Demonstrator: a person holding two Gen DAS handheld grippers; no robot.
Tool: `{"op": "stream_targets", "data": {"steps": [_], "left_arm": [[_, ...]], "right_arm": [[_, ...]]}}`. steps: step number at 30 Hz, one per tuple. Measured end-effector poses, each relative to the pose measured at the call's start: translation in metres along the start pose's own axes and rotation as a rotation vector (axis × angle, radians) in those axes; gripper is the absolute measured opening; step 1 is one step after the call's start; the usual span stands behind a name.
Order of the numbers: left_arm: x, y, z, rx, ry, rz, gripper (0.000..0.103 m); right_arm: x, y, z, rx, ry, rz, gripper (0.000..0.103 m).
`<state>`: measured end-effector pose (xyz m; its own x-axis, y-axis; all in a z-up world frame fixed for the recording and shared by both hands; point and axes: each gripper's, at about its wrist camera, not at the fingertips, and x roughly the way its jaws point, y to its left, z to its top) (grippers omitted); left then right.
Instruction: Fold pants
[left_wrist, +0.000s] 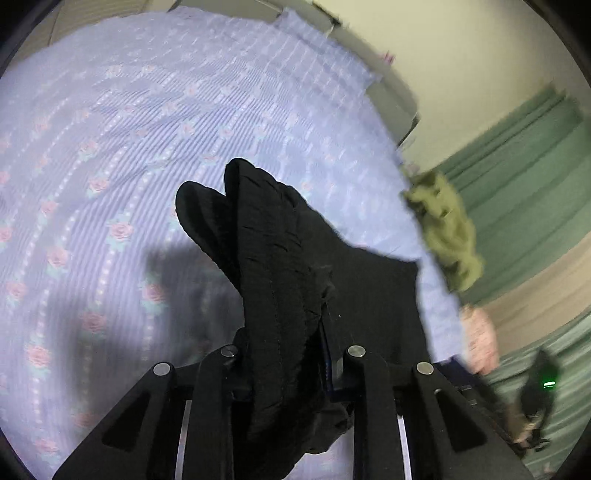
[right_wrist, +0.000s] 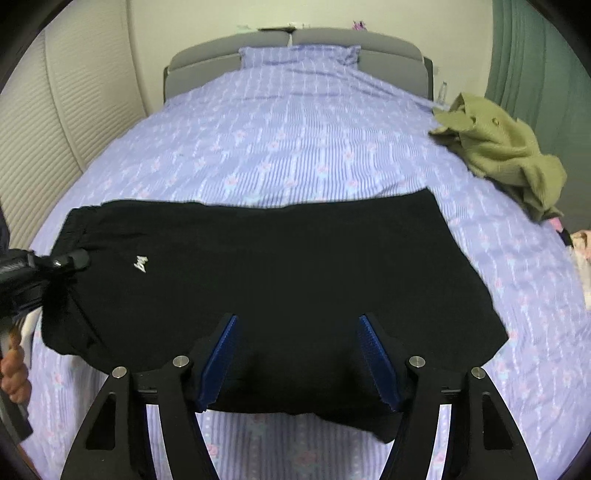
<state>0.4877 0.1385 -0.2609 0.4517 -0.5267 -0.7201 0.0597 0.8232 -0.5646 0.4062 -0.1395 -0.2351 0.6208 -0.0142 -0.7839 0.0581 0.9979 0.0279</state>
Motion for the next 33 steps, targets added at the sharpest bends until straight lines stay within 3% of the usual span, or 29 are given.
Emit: {"op": "stream_targets", "data": {"steps": [2, 4, 6, 10, 13, 20, 23, 29, 30, 31, 33], "left_arm": [[0.003, -0.006, 0.000, 0.001, 0.026, 0.028, 0.023], [0.004, -0.031, 0.001, 0.036, 0.032, 0.117, 0.023], [0.004, -0.060, 0.004, 0.034, 0.023, 0.149, 0.023], [0.013, -0.132, 0.007, 0.117, -0.005, 0.124, 0.023], [0.038, -0.184, 0.009, 0.145, 0.016, 0.034, 0.023], [0.149, -0.285, 0.002, 0.181, 0.122, -0.015, 0.022], [0.192, -0.310, -0.008, 0.204, 0.161, 0.037, 0.022], [0.257, -0.326, -0.032, 0.250, 0.230, 0.222, 0.024], [0.263, -0.330, -0.036, 0.262, 0.243, 0.250, 0.032], [0.264, -0.332, -0.039, 0.269, 0.245, 0.266, 0.047], [0.254, -0.344, -0.042, 0.273, 0.221, 0.245, 0.067]], "right_arm": [[-0.002, 0.000, 0.002, -0.023, -0.013, -0.006, 0.067], [-0.005, -0.005, 0.003, -0.047, -0.030, -0.018, 0.067], [-0.007, -0.017, 0.005, -0.040, -0.037, -0.011, 0.067], [-0.013, -0.063, 0.009, 0.012, -0.043, 0.012, 0.067], [-0.019, -0.098, 0.013, 0.040, -0.060, -0.006, 0.067], [-0.035, -0.191, 0.013, 0.094, -0.080, -0.088, 0.067], [-0.036, -0.226, 0.006, 0.140, -0.068, -0.105, 0.067], [-0.032, -0.268, -0.013, 0.199, -0.044, -0.132, 0.067], [-0.031, -0.273, -0.016, 0.206, -0.041, -0.132, 0.067], [-0.029, -0.278, -0.017, 0.211, -0.038, -0.132, 0.067], [-0.027, -0.284, -0.020, 0.228, -0.035, -0.138, 0.067]]}}
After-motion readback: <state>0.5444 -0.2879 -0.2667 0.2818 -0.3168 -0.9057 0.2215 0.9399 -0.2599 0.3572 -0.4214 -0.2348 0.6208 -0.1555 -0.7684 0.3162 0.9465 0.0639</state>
